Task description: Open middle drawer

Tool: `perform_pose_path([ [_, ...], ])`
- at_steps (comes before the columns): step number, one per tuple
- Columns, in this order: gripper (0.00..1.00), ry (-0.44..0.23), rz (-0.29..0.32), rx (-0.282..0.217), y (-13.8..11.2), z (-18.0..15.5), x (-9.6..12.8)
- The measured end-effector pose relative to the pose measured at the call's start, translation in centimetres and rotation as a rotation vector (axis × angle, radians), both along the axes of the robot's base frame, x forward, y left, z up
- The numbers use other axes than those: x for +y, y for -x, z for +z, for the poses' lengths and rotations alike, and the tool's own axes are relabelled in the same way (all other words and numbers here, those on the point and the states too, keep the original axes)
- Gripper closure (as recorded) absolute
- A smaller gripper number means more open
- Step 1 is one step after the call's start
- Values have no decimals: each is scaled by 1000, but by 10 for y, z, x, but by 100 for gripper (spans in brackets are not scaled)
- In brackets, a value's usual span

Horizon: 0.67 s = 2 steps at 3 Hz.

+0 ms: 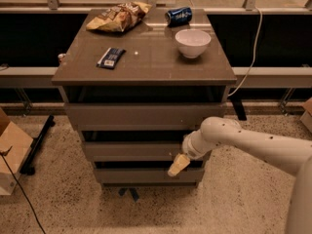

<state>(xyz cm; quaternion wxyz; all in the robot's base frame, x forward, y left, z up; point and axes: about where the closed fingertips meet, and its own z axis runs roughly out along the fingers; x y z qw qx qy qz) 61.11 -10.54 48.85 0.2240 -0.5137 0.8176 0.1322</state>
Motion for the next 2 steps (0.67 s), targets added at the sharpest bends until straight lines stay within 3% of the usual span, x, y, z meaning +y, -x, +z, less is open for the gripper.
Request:
perform_pose_path([
  [2, 0, -59, 34, 46, -41, -42, 22],
])
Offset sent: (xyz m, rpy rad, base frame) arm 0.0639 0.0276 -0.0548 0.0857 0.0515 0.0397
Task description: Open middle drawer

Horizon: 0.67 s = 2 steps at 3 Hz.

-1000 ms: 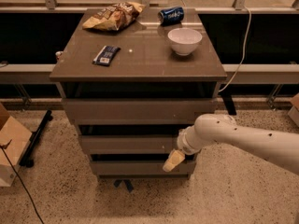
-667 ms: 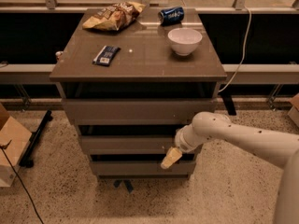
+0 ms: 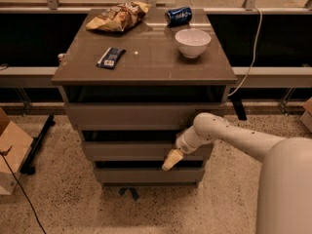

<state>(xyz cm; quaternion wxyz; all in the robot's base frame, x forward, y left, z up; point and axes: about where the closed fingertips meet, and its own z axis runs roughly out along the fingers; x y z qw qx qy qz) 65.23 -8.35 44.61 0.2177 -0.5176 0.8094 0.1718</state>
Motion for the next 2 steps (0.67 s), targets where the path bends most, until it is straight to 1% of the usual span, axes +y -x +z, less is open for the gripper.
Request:
perform_pose_path([
  [1, 0, -13, 11, 13, -13, -11, 8],
  [2, 19, -13, 12, 13, -9, -11, 9],
])
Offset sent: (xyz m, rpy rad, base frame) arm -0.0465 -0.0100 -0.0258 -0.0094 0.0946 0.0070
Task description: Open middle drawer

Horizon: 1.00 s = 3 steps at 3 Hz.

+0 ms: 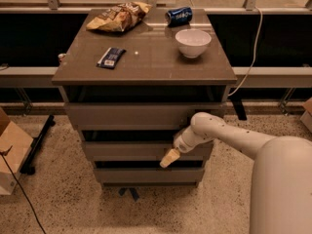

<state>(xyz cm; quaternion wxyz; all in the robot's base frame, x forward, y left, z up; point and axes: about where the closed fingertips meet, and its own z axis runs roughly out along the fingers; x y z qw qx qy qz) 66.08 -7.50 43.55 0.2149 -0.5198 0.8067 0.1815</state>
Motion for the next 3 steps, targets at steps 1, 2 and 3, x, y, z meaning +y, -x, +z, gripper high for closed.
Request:
perform_pose_path([
  [1, 42, 12, -4, 21, 21, 0, -6],
  [2, 73, 14, -5, 23, 24, 1, -7],
  [3, 96, 14, -5, 23, 24, 3, -7],
])
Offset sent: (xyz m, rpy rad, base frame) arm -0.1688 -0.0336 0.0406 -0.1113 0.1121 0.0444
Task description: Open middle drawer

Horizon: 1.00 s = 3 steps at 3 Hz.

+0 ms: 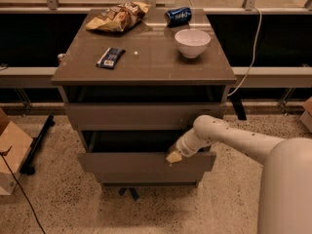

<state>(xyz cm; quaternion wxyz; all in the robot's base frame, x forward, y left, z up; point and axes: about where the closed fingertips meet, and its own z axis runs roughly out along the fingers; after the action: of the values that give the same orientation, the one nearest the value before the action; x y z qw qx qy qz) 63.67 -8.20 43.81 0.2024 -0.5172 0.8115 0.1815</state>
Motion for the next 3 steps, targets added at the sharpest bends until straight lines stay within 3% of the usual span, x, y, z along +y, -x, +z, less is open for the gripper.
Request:
perform_pose_path([
  [1, 0, 0, 0, 0, 0, 1, 0],
  [3, 0, 18, 4, 5, 4, -5, 2],
])
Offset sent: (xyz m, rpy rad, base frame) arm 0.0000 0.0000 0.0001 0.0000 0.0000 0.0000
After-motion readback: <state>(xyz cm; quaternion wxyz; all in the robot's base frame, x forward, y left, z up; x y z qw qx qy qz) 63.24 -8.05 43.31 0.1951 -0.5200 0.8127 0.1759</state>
